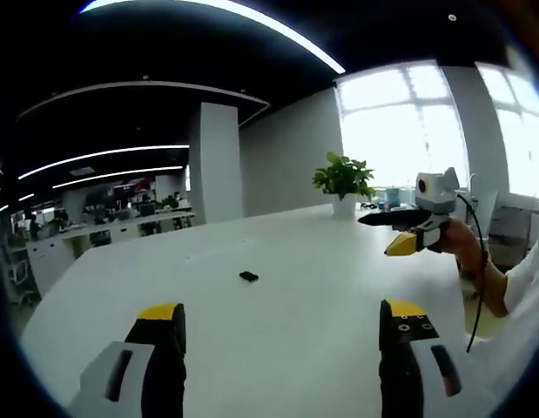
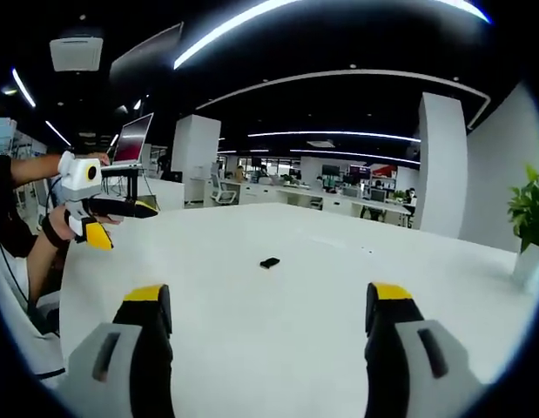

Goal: Snap the two parts of the plastic buckle together until the buckle closes and remains connected.

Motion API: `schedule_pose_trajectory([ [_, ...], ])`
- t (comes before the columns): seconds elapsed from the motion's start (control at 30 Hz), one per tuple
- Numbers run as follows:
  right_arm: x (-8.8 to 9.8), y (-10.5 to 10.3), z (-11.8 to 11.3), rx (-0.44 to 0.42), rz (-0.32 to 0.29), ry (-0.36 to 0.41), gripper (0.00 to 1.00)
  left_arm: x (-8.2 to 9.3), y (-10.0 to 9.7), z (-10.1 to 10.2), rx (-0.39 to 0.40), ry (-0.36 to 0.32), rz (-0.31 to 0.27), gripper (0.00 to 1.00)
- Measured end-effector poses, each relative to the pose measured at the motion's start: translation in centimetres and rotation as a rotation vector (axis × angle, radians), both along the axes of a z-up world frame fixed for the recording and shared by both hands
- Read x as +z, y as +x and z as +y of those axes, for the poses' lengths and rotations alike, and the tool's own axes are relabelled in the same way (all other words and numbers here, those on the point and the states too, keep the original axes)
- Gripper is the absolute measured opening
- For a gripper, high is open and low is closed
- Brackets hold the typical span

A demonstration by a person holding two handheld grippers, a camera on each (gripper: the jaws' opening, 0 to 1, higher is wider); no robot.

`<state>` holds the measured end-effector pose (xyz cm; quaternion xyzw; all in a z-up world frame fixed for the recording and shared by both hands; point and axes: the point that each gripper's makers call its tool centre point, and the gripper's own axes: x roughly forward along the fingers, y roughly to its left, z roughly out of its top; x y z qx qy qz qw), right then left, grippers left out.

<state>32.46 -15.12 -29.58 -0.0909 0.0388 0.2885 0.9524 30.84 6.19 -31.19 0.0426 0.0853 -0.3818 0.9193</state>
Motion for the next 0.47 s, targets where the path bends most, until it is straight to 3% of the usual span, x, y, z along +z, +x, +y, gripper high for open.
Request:
schedule_pose_trajectory([
  [0.47,-0.01,-0.1,0.29,0.014,-0.005,-0.008,0.92,-0.3,-0.2,-0.2,-0.013,0.003,0.007,0.92],
])
